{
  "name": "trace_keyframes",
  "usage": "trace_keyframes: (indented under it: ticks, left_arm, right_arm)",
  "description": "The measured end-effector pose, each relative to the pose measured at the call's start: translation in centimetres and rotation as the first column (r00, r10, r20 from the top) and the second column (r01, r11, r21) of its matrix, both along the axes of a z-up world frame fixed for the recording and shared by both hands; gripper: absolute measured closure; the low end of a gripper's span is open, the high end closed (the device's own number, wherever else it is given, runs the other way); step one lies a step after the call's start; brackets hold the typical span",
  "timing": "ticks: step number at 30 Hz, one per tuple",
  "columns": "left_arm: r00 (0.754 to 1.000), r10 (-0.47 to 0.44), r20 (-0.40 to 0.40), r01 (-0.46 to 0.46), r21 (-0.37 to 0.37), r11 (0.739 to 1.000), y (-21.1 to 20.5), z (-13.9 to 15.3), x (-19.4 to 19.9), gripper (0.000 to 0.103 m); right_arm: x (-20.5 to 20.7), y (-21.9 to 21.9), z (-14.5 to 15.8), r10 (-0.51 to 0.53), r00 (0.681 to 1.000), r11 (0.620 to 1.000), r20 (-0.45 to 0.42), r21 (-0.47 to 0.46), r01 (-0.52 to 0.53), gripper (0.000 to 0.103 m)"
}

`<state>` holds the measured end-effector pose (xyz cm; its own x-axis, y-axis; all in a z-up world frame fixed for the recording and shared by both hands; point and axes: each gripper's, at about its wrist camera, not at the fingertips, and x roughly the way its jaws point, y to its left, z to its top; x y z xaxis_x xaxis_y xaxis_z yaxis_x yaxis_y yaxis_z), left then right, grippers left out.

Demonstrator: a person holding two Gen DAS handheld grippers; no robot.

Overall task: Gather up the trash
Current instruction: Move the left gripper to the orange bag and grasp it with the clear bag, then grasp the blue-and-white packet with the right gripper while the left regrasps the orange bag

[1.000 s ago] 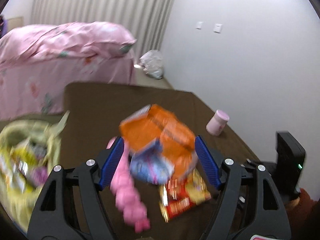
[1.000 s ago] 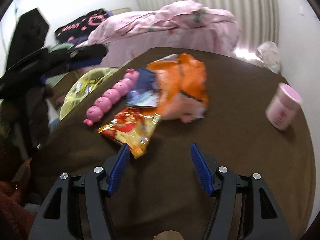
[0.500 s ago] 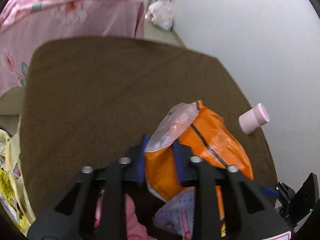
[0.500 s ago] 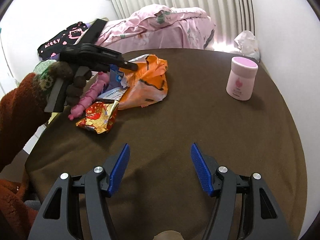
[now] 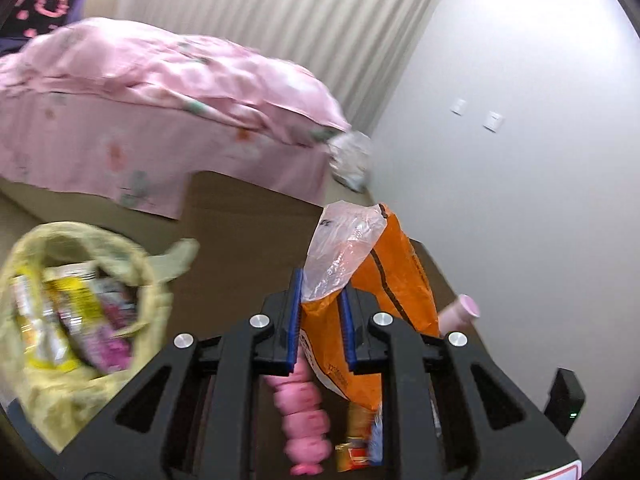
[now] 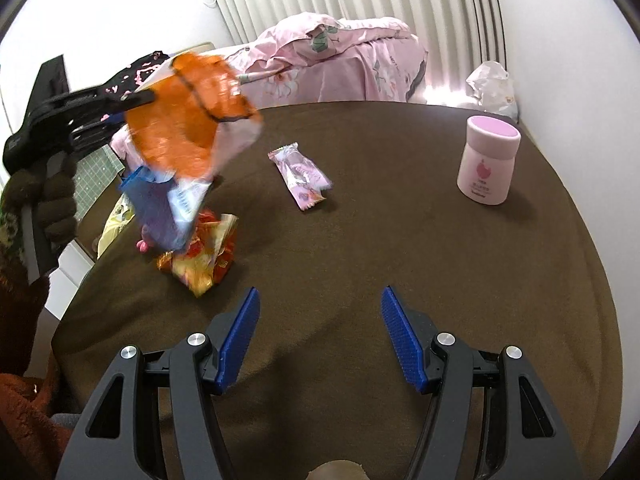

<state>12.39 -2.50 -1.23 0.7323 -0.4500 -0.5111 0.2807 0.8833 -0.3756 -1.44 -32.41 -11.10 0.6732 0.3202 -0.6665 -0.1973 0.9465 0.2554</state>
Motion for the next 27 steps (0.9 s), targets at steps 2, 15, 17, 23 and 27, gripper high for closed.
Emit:
trace_keyframes:
  ticks: [2,15,17,23,27]
  left_arm:
    - [0.999,0.033,-0.015,-0.033,0.016,0.999,1.0,-0.3,-0.4,0.087]
    - [0.995,0.068,-0.079,-0.062,0.077,0.995,3.8,-3.2,-4.8,0.087]
    - [0.994,0.068,-0.089,-0.061,0.081,0.995,4.0,-3.8,-5.1,0.087]
    - [0.988,0.042,-0.146,-0.033,0.060,0.998,4.3,-5.2,-5.6,0.086]
    - [0.990,-0.010,-0.144,0.023,0.087,0.996,2.8,-5.4,-6.4,0.084]
  right_arm:
    - [-0.1,0.7,0.5,0.015,1.000,1.000,0.012,-0.012,-0.015,0.043]
    - [-0.5,9.5,2.5,0.259,0.964,0.961,0.056,-0.110,-0.252,0.043]
    - [-0.3,10.1,2.5,0.287,0.957,0.956,0.047,-0.071,-0.283,0.043]
    - [-0.8,12.5,1.4,0.331,0.944,0.915,-0.013,-0.239,-0.324,0.043]
    - [-0.7,9.8,1.0,0.232,0.972,0.934,-0.028,-0.272,-0.231,0.043]
